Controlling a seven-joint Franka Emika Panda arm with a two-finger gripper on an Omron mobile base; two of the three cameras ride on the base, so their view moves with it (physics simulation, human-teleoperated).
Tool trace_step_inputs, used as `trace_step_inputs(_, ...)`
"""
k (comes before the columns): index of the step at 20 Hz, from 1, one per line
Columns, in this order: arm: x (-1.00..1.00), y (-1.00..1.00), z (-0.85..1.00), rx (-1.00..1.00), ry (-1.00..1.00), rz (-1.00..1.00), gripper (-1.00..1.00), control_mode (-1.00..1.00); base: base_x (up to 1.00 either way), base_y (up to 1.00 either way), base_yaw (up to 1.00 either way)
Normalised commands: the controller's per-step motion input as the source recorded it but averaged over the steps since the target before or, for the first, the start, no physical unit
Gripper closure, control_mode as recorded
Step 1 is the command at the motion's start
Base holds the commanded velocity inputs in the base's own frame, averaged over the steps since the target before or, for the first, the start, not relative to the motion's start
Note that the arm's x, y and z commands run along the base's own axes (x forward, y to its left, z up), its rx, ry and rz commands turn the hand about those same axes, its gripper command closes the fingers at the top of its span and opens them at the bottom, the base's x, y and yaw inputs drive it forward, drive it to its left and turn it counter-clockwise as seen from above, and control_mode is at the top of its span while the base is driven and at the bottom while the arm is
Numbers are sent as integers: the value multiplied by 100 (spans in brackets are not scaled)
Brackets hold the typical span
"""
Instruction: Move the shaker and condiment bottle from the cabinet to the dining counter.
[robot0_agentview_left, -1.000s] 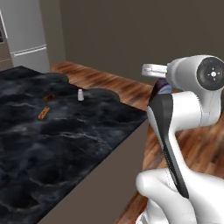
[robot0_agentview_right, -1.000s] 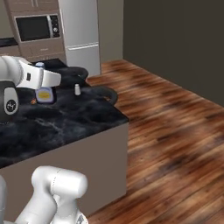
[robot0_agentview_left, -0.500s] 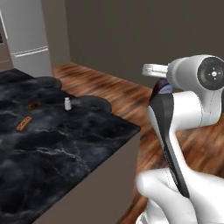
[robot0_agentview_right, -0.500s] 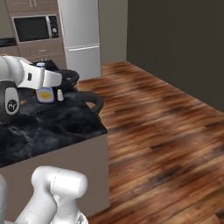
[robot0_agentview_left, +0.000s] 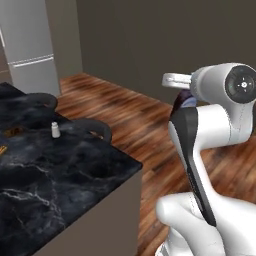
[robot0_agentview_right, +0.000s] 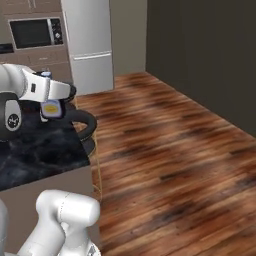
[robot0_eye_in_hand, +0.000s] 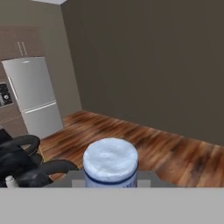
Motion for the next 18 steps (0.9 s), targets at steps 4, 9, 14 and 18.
trace_step_inputs(4, 0, 0, 0, 0, 0, 0, 100, 100, 53, -52, 13)
trace_step_inputs(9, 0, 0, 0, 0, 0, 0, 100, 100, 53, -51, 14)
trace_step_inputs(14, 0, 0, 0, 0, 0, 0, 100, 100, 51, -49, 16)
trace_step_inputs(18, 0, 0, 0, 0, 0, 0, 100, 100, 53, -37, 26)
